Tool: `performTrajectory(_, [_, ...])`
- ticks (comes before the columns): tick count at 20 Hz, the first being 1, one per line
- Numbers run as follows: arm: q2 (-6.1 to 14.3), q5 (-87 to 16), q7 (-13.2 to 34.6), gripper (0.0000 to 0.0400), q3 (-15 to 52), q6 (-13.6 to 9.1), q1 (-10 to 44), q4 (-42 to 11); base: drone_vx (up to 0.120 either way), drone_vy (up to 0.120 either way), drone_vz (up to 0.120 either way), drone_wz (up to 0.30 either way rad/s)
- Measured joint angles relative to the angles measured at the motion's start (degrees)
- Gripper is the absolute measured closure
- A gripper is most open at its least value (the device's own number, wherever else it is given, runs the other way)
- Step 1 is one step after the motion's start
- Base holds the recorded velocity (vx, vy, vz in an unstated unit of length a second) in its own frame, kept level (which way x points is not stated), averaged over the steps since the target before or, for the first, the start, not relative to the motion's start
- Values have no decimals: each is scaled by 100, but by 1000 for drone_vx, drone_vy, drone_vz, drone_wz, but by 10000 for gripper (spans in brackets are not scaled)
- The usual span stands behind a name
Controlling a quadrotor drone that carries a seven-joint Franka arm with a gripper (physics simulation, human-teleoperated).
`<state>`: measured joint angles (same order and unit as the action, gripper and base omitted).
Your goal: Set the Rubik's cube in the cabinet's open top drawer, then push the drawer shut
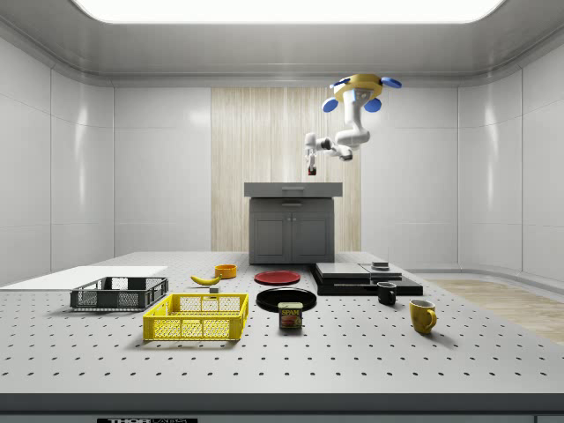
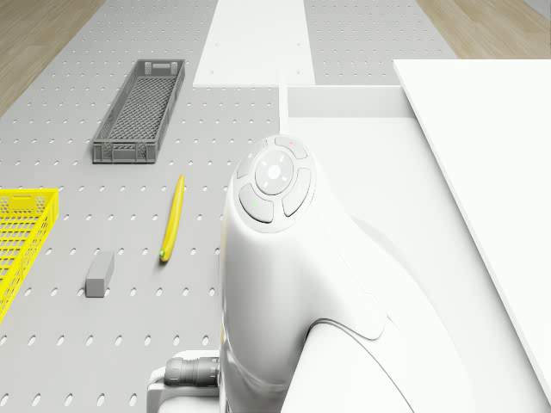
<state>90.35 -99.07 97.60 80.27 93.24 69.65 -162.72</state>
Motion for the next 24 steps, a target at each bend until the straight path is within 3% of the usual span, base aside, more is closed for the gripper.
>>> performTrajectory(15, [25,10,3,75,3,23,4,1,24,-120,0,0])
performTrajectory(21, [32,13,4,75,3,30,6,1,0,-120,-113,0])
performTrajectory(24, [36,14,4,75,4,33,6,1,0,-120,-27,0])
